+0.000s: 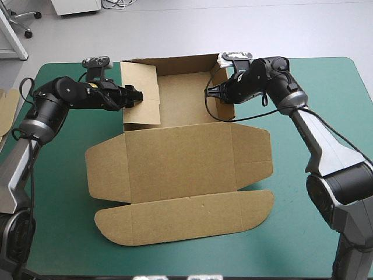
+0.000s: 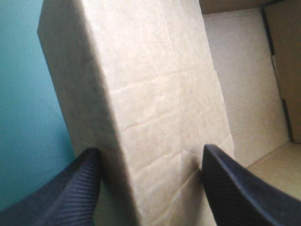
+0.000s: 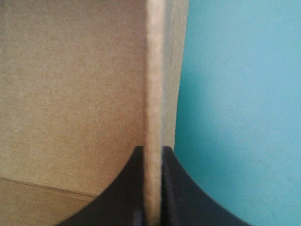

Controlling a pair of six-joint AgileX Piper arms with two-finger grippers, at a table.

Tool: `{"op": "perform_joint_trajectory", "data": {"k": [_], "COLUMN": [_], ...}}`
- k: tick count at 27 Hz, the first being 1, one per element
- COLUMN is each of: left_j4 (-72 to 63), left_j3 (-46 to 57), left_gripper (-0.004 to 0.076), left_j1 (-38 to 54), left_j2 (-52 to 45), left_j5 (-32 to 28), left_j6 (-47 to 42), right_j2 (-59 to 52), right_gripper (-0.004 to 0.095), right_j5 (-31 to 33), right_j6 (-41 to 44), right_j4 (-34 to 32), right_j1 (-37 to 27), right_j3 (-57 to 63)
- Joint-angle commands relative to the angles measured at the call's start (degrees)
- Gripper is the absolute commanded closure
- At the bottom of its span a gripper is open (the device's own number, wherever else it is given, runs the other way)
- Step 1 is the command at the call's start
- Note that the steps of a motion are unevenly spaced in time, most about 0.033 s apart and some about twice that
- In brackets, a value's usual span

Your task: Fold the box

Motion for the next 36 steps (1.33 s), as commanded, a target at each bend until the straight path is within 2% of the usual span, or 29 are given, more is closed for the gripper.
{"op": "perform_joint_trajectory", "data": {"k": [1,5,8,11,17,21,25,28,31,36], "left_j4": [11.9,28.1,35.1,35.5,34.8,27.6,24.5,24.4,24.4,24.4], "left_j3": [-1.4,-1.4,-1.4,-1.4,-1.4,-1.4,-1.4,-1.4,-1.4,-1.4], "left_gripper": [0.0309,0.0311,0.0311,0.0311,0.0314,0.0370,0.0431,0.0546,0.0722,0.0738], "left_j1": [-4.7,-8.8,-9.6,-9.7,-9.7,-9.7,-9.7,-9.7,-9.7,-9.7], "left_j2": [-1.7,-1.0,-1.0,-0.8,0.7,0.7,1.0,1.1,1.2,1.2], "left_j5": [-5.7,-6.7,-6.5,-6.1,-1.3,-1.5,-1.8,-2.8,-3.6,-5.3], "left_j6": [-11.2,-24.3,-31.1,-32.5,-32.5,-32.1,-27.4,-27.3,-27.3,-27.3], "right_j2": [-3.7,-3.7,-3.7,-3.7,-3.7,-3.7,-3.7,-3.7,-3.7,-3.7], "right_gripper": [0.0925,0.0925,0.0925,0.0925,0.0925,0.0925,0.0925,0.0925,0.0925,0.0925], "right_j5": [-2.6,-2.3,-1.5,-0.9,-0.1,0.5,0.5,0.5,0.5,1.3], "right_j6": [-0.8,-1.3,-1.8,-1.9,-2.3,-1.3,-0.8,-0.5,-0.4,-0.3], "right_j4": [5.4,5.5,5.0,3.8,3.0,0.8,0.8,0.8,0.7,0.1], "right_j1": [1.0,1.2,1.2,1.3,1.3,1.3,1.3,1.3,1.3,1.3], "right_j3": [-1.9,-1.9,-2.7,-3.5,-3.5,-3.5,-3.5,-3.5,-3.5,-3.5]}}
